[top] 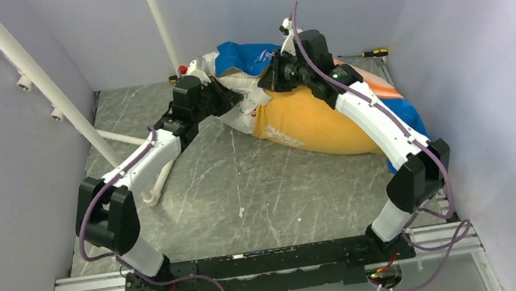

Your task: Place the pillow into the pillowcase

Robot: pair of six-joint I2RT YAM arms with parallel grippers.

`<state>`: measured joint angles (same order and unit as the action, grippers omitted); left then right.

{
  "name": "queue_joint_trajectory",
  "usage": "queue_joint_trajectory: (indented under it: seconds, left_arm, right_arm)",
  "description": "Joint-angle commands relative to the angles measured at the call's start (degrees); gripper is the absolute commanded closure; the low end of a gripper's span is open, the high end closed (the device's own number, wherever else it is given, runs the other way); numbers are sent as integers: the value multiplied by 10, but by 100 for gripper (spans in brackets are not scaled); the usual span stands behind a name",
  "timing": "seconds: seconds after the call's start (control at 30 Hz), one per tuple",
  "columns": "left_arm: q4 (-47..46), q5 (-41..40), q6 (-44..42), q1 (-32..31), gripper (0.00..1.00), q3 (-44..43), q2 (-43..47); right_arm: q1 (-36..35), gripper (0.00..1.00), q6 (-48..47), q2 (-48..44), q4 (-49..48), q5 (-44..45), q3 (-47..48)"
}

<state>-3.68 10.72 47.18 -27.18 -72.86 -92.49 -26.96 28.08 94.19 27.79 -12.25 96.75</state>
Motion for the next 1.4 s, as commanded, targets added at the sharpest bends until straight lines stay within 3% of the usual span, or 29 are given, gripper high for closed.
queue_joint_trajectory:
  seconds: [0.0, 0.2, 0.33, 0.43, 0.57, 0.67, 0.87, 1.1, 1.27, 1.37]
  left_arm:
    - [-80, 49, -10, -8, 100, 0, 32]
    - [-101, 99, -26, -21, 100, -36, 7]
    - [-135, 136, -47, -48, 100, -54, -4]
    - [-179, 174, -66, -63, 100, -39, 12]
    - [-161, 256, -126, -85, 100, -55, 39]
    - [-150, 297, -154, -91, 100, -49, 75]
    - [-55, 244, -269, -140, 100, -74, 155]
    - [-20, 196, -418, -234, 100, -109, 149]
    - [-88, 190, -475, -266, 100, -90, 108]
    - [-176, 159, -500, -270, 100, -44, 92]
  right_arm:
    - [-2, 100, 23, -73, -127, -154, -36]
    - [-2, 100, 76, -76, -205, -304, -48]
    - [-2, 100, 77, -60, -199, -324, -30]
    - [4, 100, 84, -58, -216, -352, -17]
    - [7, 100, 90, -42, -217, -417, 47]
    - [19, 100, 152, -28, -270, -490, 81]
    - [24, 100, 371, 12, -459, -558, 150]
    - [-1, 100, 458, 65, -487, -581, 254]
    - [-26, 100, 489, 67, -503, -591, 259]
    - [-36, 100, 506, 59, -513, -589, 253]
